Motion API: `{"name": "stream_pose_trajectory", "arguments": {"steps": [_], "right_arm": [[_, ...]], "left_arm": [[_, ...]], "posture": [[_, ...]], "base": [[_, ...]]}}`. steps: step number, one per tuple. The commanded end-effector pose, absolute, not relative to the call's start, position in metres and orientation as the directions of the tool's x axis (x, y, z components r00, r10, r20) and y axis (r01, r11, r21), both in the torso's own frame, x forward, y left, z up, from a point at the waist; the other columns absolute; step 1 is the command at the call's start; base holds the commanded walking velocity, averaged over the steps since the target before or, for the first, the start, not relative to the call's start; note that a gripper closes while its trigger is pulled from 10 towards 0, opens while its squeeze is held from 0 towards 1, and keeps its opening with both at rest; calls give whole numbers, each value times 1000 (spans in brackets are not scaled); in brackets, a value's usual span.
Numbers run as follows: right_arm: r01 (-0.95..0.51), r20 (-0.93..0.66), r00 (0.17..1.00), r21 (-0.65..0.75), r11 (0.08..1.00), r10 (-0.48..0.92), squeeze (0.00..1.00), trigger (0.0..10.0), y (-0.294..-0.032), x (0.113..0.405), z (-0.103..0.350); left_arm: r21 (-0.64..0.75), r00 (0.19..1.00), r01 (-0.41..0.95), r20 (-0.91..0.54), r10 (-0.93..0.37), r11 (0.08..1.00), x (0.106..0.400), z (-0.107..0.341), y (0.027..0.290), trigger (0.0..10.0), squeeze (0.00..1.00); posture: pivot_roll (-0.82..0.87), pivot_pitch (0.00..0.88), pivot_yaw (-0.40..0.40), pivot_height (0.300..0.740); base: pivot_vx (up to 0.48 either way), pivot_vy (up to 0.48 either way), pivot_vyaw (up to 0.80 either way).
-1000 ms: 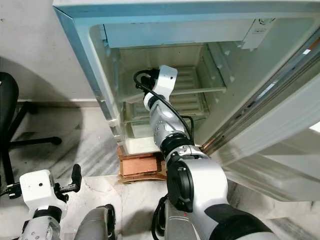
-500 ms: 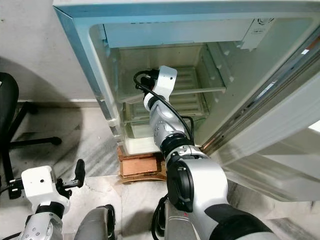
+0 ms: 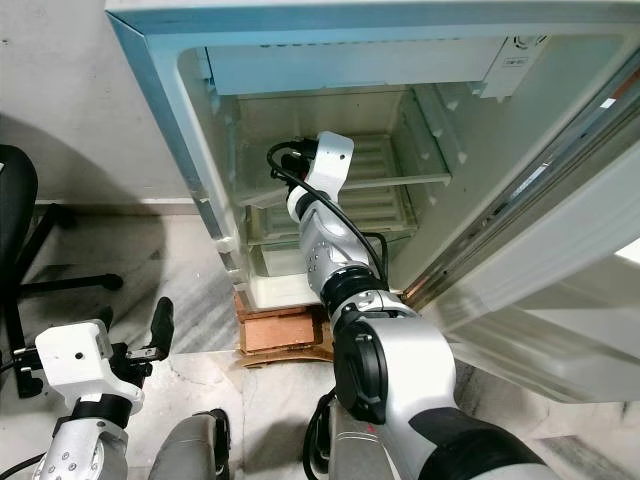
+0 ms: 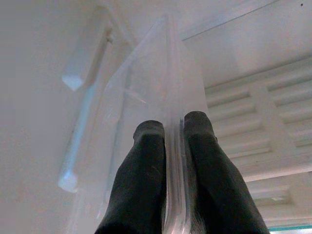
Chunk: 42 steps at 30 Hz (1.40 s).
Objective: Restocking fridge
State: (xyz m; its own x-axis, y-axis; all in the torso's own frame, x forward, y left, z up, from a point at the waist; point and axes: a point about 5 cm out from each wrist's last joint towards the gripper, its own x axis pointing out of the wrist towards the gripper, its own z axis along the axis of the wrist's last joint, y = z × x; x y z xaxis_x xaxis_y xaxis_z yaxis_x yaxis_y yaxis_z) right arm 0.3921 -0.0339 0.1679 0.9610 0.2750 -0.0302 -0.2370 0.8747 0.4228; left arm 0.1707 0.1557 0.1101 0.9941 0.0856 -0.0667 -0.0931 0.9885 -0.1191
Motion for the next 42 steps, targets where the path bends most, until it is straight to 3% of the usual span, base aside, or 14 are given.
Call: {"name": "stream_pose_trajectory", "arguments": {"steps": [1, 3, 7, 10, 11, 25, 26, 27, 32, 34, 35, 40, 41, 42], "right_arm": [[-217, -115, 950, 427, 878, 291, 0, 10000, -28, 385, 149], [-218, -116, 949, 428, 877, 292, 0, 10000, -27, 385, 149], [-217, -117, 949, 429, 877, 293, 0, 10000, -27, 384, 148], [-217, -116, 948, 443, 870, 295, 0, 10000, -27, 384, 148], [-214, -114, 949, 456, 864, 295, 1000, 10000, -27, 384, 148], [-163, -104, 958, 569, 806, 267, 1000, 10000, -32, 387, 150], [-176, -97, 959, 528, 831, 265, 1000, 7725, -33, 387, 151], [-189, -85, 959, 520, 833, 271, 525, 0, -33, 387, 152], [-178, -88, 960, 540, 823, 266, 0, 0, -36, 387, 150], [-166, -102, 961, 532, 831, 257, 0, 2588, -37, 387, 149], [-161, -108, 961, 532, 832, 256, 0, 10000, -37, 387, 148], [-160, -116, 959, 530, 833, 258, 0, 10000, -36, 386, 147], [-161, -115, 959, 531, 832, 259, 0, 8471, -35, 386, 147], [-166, -107, 959, 543, 823, 264, 0, 118, -34, 386, 148]], "left_arm": [[-114, 993, -87, -94, 77, 990, 167, 106, 155, 0, 0], [-98, 985, -106, -144, 91, 989, 167, 100, 157, 10000, 0], [-112, 988, -96, -131, 81, 989, 167, 100, 158, 2784, 0], [-111, 988, -93, -131, 78, 990, 167, 100, 157, 10000, 0], [-121, 988, -98, -131, 82, 988, 167, 100, 157, 10000, 1000], [-120, 983, -120, -156, 100, 986, 160, 99, 158, 10000, 1000], [-119, 982, -120, -162, 100, 986, 161, 98, 157, 10000, 1000], [-130, 983, -113, -160, 91, 985, 162, 98, 157, 10000, 1000], [-116, 981, -123, -164, 104, 986, 164, 97, 158, 10000, 1000], [-118, 981, -122, -165, 102, 986, 164, 97, 157, 10000, 1000], [-106, 979, -127, -171, 108, 986, 164, 97, 158, 10000, 1000], [-70, 969, -158, -202, 141, 985, 163, 92, 160, 10000, 1000], [-70, 969, -158, -200, 142, 985, 163, 92, 160, 10000, 1000], [-68, 969, -161, -200, 145, 985, 164, 92, 160, 10000, 1000]], "posture": [[215, 264, -70, 740], [215, 264, -70, 740], [216, 263, -70, 740], [216, 263, -70, 740], [216, 263, -70, 740], [239, 276, -69, 740], [237, 274, -69, 740], [235, 273, -69, 740], [230, 268, -71, 740], [231, 268, -71, 740], [231, 268, -71, 740], [236, 265, -75, 740], [239, 262, -77, 740], [240, 261, -77, 740]], "base": [[0, 0, 0], [0, 0, 0], [0, 0, 0], [0, 0, 0], [0, 0, 0], [0, 0, 0], [0, 0, 0], [0, 0, 0], [0, 0, 0], [0, 0, 0], [0, 0, 0], [0, 0, 0], [0, 0, 0], [0, 0, 0]]}}
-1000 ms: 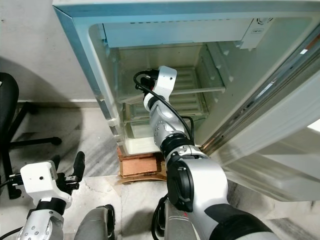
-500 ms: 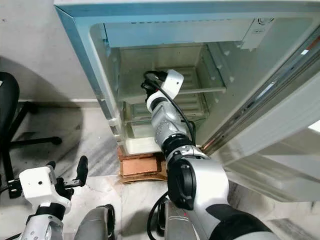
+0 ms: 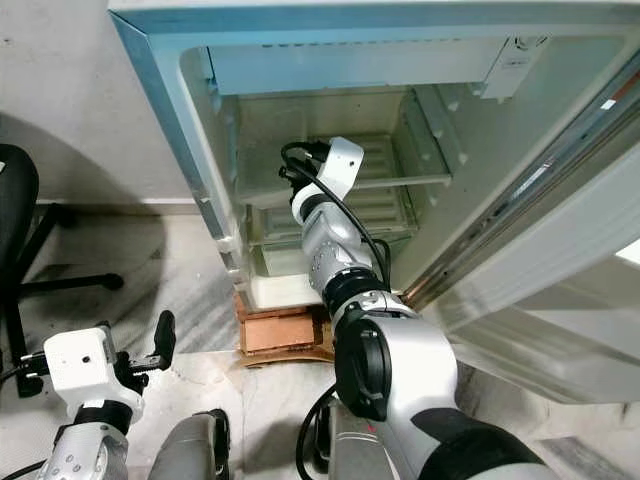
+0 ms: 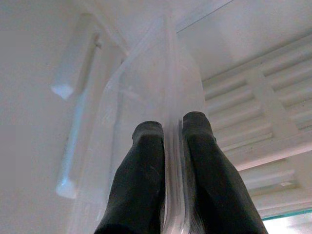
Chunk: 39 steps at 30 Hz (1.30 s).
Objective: Restocking fridge
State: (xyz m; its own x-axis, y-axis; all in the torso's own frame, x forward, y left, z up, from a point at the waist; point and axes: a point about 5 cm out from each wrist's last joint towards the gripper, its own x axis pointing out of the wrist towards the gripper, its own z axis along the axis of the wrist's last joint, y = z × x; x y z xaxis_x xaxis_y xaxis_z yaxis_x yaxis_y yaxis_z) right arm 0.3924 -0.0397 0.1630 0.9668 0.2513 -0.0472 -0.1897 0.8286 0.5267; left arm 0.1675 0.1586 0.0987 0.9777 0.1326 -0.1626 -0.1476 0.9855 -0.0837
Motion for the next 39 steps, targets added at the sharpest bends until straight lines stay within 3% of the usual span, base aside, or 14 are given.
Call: {"name": "stream_pose_trajectory", "arguments": {"steps": [1, 4, 5, 6, 7, 9, 11, 15, 25, 30, 33, 34, 35, 39], "right_arm": [[-166, -107, 959, 543, 823, 264, 0, 118, -34, 386, 148], [-169, -114, 957, 531, 830, 268, 0, 4784, -32, 386, 148], [-167, -117, 956, 532, 830, 268, 0, 10000, -32, 386, 148], [-167, -117, 956, 532, 830, 268, 0, 10000, -32, 386, 148], [-168, -114, 956, 542, 824, 270, 1000, 10000, -32, 386, 148], [-184, -105, 955, 520, 834, 277, 1000, 10000, -31, 386, 149], [-192, -104, 953, 521, 832, 285, 376, 10000, -30, 386, 149], [-209, -105, 949, 494, 844, 297, 0, 10000, -29, 385, 148], [-274, -66, 944, 392, 878, 324, 0, 10000, -45, 386, 145], [-268, -58, 948, 383, 884, 312, 0, 10000, -51, 385, 142], [-248, -79, 950, 400, 882, 303, 0, 10000, -50, 384, 137], [-250, -80, 948, 412, 876, 308, 0, 6510, -47, 383, 137], [-253, -82, 947, 403, 879, 311, 0, 9333, -45, 382, 137], [-260, -88, 945, 385, 886, 315, 0, 10000, -41, 382, 137]], "left_arm": [[-68, 969, -161, -200, 145, 985, 164, 92, 160, 10000, 1000], [-64, 968, -167, -201, 151, 984, 164, 92, 161, 10000, 1000], [-64, 968, -168, -201, 152, 984, 165, 92, 161, 10000, 1000], [-64, 968, -168, -201, 152, 984, 165, 92, 161, 10000, 1000], [-61, 967, -170, -202, 154, 984, 165, 92, 161, 10000, 1000], [-60, 967, -172, -203, 156, 983, 166, 92, 161, 10000, 1000], [-60, 966, -172, -204, 157, 983, 166, 92, 161, 10000, 1000], [-60, 966, -171, -205, 155, 984, 167, 91, 160, 10000, 1000], [-29, 972, -160, -177, 153, 987, 181, 92, 163, 10000, 1000], [-21, 975, -147, -169, 141, 989, 191, 91, 161, 10000, 0], [-16, 975, -151, -167, 146, 988, 196, 91, 161, 10000, 0], [-14, 975, -152, -166, 148, 988, 196, 90, 161, 10000, 0], [-13, 975, -153, -166, 148, 988, 196, 90, 161, 10000, 0], [-7, 972, -166, -169, 163, 986, 195, 89, 162, 10000, 0]], "posture": [[240, 261, -77, 740], [240, 259, -78, 740], [240, 257, -78, 740], [240, 257, -78, 740], [239, 255, -78, 740], [239, 255, -78, 740], [236, 255, -78, 740], [234, 251, -79, 740], [205, 198, -82, 740], [195, 173, -78, 740], [201, 167, -78, 740], [203, 166, -78, 740], [204, 166, -78, 740], [213, 158, -78, 740]], "base": [[0, 0, 0], [0, 0, 0], [0, 0, 0], [0, 0, 0], [0, 0, 0], [0, 0, 0], [0, 0, 0], [0, 0, 0], [0, 0, 0], [0, 0, 0], [0, 0, 0], [0, 0, 0], [0, 0, 0], [0, 0, 0]]}}
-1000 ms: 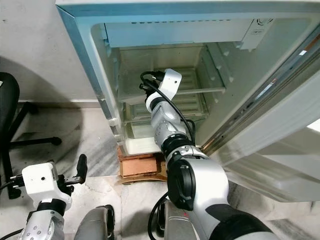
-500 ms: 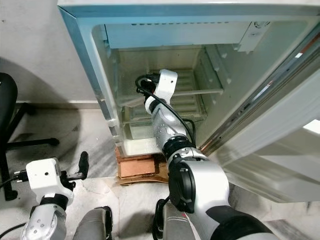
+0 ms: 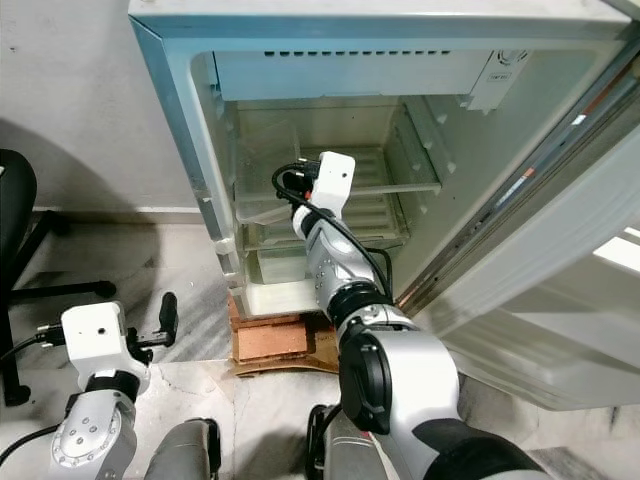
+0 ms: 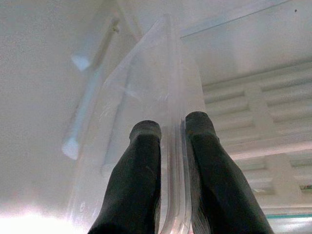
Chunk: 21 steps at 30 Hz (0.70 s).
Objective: Restocking fridge
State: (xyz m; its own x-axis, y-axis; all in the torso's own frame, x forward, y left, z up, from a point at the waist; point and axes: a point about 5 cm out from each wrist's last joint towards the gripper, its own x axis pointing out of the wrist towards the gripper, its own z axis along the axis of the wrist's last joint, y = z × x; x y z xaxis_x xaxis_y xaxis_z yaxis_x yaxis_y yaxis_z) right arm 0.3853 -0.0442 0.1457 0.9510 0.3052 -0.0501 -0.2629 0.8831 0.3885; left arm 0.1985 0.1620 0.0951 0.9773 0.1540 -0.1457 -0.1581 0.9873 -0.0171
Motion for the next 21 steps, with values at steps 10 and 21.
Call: {"name": "stream_pose_trajectory", "arguments": {"steps": [10, 21], "right_arm": [[-321, -20, 940, 280, 905, 339, 0, 10000, -47, 381, 141], [-256, 60, 966, 278, 926, 250, 0, 10000, -100, 379, 131]], "left_arm": [[1, 974, -159, -163, 157, 987, 198, 88, 163, 10000, 0], [11, 980, -122, -154, 122, 992, 213, 86, 162, 10000, 0]], "posture": [[212, 132, -80, 740], [146, 81, -46, 740]], "base": [[0, 0, 0], [0, 0, 0]]}}
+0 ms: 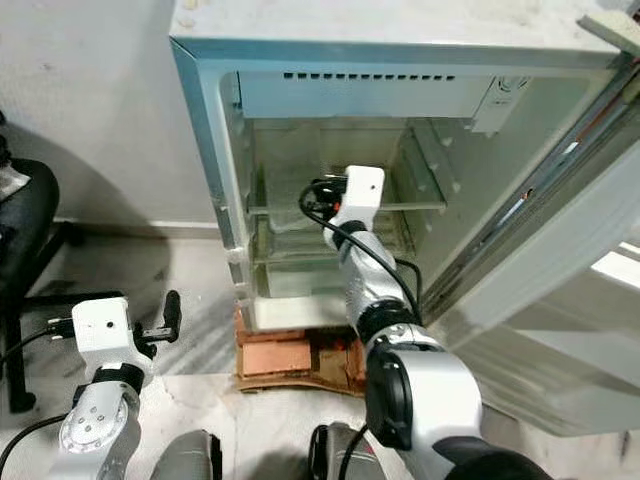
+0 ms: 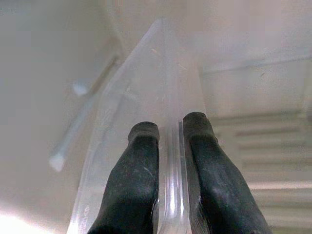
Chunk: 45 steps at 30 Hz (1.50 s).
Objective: Restocking fridge
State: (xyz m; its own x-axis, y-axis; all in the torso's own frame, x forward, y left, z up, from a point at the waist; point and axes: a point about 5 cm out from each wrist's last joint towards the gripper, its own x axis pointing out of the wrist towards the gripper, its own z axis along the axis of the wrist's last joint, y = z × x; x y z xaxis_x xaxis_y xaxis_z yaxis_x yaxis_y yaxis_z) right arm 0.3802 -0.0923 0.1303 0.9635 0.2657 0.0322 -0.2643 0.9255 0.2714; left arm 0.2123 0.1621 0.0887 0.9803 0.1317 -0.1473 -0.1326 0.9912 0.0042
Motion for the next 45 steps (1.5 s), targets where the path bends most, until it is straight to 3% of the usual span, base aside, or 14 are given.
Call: {"name": "stream_pose_trajectory", "arguments": {"steps": [1, 18, 19, 20, 21, 22, 25, 26, 31, 32, 33, 34, 35, 45], "right_arm": [[-259, 64, 966, 277, 925, 251, 0, 10000, -100, 379, 130], [-315, 34, 947, 287, 905, 319, 0, 10000, -100, 344, 90], [-318, 43, 946, 296, 900, 320, 0, 5451, -98, 344, 92], [-321, 49, 946, 303, 897, 322, 0, 5451, -97, 344, 93], [-321, 52, 946, 304, 897, 321, 0, 196, -97, 345, 94], [-320, 51, 946, 301, 898, 320, 0, 0, -99, 345, 94], [-321, 50, 946, 295, 900, 321, 0, 0, -101, 344, 94], [-321, 47, 946, 290, 901, 322, 0, 1922, -103, 342, 93], [-300, 24, 952, 283, 911, 306, 0, 1098, -118, 334, 86], [-293, 19, 954, 282, 913, 300, 0, 4667, -121, 332, 84], [-285, 13, 956, 280, 917, 293, 0, 6314, -124, 330, 82], [-271, 3, 960, 277, 922, 281, 0, 7333, -129, 325, 80], [-260, -3, 962, 275, 925, 272, 0, 10000, -133, 323, 78], [-234, -20, 968, 273, 933, 249, 0, 10000, -143, 311, 73]], "left_arm": [[12, 981, -120, -153, 120, 993, 213, 86, 162, 10000, 0], [27, 984, -92, -148, 95, 995, 223, 82, 161, 10000, 0], [29, 985, -87, -147, 90, 996, 223, 82, 161, 10000, 0], [30, 985, -85, -146, 89, 996, 224, 82, 161, 10000, 0], [30, 985, -85, -147, 89, 996, 224, 82, 161, 10000, 0], [32, 985, -86, -149, 90, 996, 223, 81, 161, 10000, 0], [34, 985, -85, -149, 89, 996, 223, 80, 161, 10000, 0], [35, 985, -85, -149, 89, 996, 224, 80, 161, 10000, 0], [34, 985, -82, -150, 87, 996, 224, 79, 159, 10000, 0], [33, 985, -82, -151, 86, 996, 224, 78, 158, 10000, 0], [32, 985, -80, -153, 84, 996, 224, 77, 157, 10000, 0], [30, 985, -75, -155, 79, 997, 224, 76, 154, 10000, 0], [30, 985, -69, -156, 73, 997, 224, 76, 153, 10000, 0], [38, 987, -59, -150, 64, 998, 229, 77, 153, 10000, 0]], "posture": [[146, 81, -46, 740], [112, 28, -13, 740], [112, 28, -13, 740], [112, 28, -13, 740], [110, 23, -13, 740], [109, 20, -12, 740], [108, 20, -14, 740], [108, 20, -14, 740], [98, 28, -15, 740], [89, 29, -12, 740], [89, 29, -12, 740], [84, 27, -10, 740], [75, 25, -5, 740], [60, 22, 2, 740]], "base": [[0, 0, 0], [0, 0, 0], [0, 0, 0], [0, 0, 0], [0, 0, 0], [0, 0, 0], [0, 0, 0], [0, 0, 0], [0, 0, 0], [0, 0, 0], [0, 0, 0], [0, 0, 0], [0, 0, 0], [0, 0, 0]]}}
